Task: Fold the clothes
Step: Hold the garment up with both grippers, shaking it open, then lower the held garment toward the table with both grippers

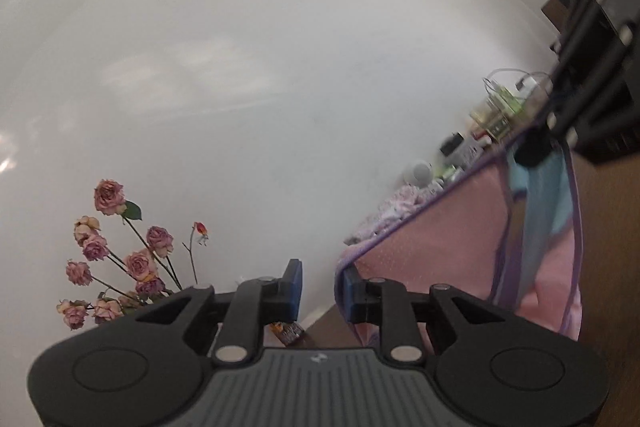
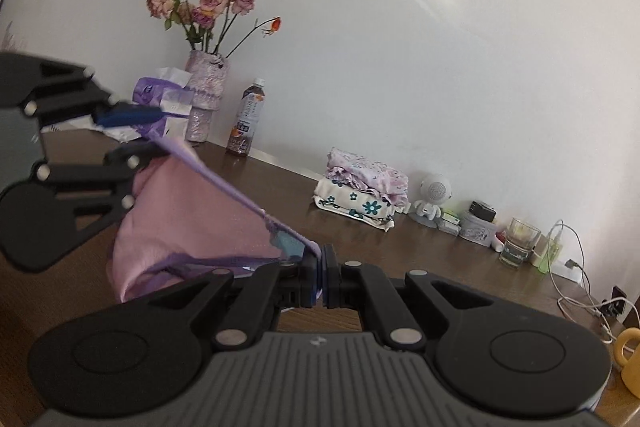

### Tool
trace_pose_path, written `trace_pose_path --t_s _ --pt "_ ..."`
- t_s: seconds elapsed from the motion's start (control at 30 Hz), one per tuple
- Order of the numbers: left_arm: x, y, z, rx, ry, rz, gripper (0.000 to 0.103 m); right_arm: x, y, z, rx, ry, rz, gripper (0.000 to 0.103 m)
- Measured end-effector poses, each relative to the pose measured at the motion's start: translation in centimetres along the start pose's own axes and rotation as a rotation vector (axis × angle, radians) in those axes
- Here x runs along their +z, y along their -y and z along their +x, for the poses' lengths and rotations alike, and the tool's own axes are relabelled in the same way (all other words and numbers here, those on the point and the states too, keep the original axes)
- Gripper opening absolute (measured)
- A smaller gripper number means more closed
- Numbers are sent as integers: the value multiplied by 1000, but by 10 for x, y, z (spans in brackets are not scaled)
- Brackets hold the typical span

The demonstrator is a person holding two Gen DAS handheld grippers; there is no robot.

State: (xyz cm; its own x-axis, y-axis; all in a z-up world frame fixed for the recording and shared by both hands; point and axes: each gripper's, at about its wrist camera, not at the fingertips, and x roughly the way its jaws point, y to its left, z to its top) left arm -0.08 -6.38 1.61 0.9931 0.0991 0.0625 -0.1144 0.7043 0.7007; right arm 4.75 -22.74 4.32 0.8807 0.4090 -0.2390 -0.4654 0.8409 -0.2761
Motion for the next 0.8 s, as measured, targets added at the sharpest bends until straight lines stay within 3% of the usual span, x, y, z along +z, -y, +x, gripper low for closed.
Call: trace_pose_path --t_s 0.2,0.3,0.43,0.5,0.57,0.8 --pt "-14 0 15 -74 -65 -34 28 1 16 2 5 -14 65 1" --pt "-14 -3 15 -100 -76 -72 6 -5 10 10 37 -70 30 2" --pt "-10 -6 14 -119 -74 -99 3 -22 -10 15 110 -146 -51 5" --pt "-8 -5 12 -125 -61 -95 3 -28 -20 13 136 -162 -106 13" --pt "-5 -6 12 -131 -43 -82 3 -30 -30 9 140 -150 -173 37" --pt "5 -2 2 -142 15 -57 3 -29 -59 10 85 -109 -394 37"
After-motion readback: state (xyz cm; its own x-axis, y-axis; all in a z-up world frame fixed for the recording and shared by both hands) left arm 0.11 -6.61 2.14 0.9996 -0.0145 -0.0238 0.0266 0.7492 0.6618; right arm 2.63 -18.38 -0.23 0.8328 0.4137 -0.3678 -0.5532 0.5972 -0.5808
